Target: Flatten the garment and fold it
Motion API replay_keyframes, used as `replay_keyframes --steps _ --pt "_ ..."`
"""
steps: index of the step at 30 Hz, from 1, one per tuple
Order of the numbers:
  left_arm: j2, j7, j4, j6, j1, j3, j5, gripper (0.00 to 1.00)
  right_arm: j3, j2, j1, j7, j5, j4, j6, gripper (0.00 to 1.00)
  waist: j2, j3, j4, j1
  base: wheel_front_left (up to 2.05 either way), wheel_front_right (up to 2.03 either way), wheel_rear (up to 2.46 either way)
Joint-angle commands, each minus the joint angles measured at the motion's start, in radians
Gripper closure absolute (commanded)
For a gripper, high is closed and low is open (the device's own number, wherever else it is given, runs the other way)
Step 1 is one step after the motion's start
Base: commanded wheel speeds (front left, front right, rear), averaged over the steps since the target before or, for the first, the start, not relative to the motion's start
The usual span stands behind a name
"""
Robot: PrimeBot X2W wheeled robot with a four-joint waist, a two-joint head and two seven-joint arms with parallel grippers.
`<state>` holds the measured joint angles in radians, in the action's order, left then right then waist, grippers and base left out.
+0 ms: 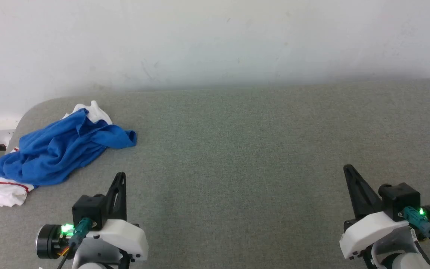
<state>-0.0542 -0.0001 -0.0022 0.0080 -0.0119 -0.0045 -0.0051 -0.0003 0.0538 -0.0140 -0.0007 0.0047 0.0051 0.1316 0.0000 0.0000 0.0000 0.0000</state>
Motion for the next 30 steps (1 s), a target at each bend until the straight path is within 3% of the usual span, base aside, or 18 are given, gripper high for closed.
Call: replay_keyframes --steps 1,6,7,8,9,30 --pt "0.004 0.0 0.002 -0.008 0.012 0.005 0.005 1.0 0.0 -0.004 0.014 0.001 -0.005 -0.005 -0.001 1.0 0.0 0.0 0.0 0.0 0.0 0.0 0.0" --pt "0.004 0.0 0.002 -0.008 0.012 0.005 0.005 1.0 0.0 -0.004 0.014 0.001 -0.005 -0.005 -0.001 1.0 0.0 0.0 0.0 0.0 0.0 0.0 0.0" --pt "0.0 0.0 0.0 0.0 0.0 0.0 0.0 0.0 0.0 0.0 0.0 0.0 0.0 0.0 0.0 0.0 0.0 0.0 0.0 0.0 0.0 0.0 0.0" --pt "0.0 0.0 0.0 0.0 -0.001 -0.001 0.0 1.0 0.0 0.0 -0.001 0.0 0.001 0.001 0.0 1.0 0.0 0.0 0.0 0.0 0.0 0.0 0.0" --pt "0.0 -0.001 0.0 0.0 -0.001 -0.001 0.0 0.0 -0.001 0.001 -0.002 -0.001 0.001 0.002 0.0 0.0 0.0 0.0 0.0 0.0 0.0 0.0 0.0" --pt "-0.002 -0.042 -0.019 -0.006 -0.022 -0.002 -0.004 0.0 -0.038 0.0 -0.009 -0.042 0.034 0.003 0.0 0.0 0.0 0.004 0.003 0.0 0.0 0.0 0.0"
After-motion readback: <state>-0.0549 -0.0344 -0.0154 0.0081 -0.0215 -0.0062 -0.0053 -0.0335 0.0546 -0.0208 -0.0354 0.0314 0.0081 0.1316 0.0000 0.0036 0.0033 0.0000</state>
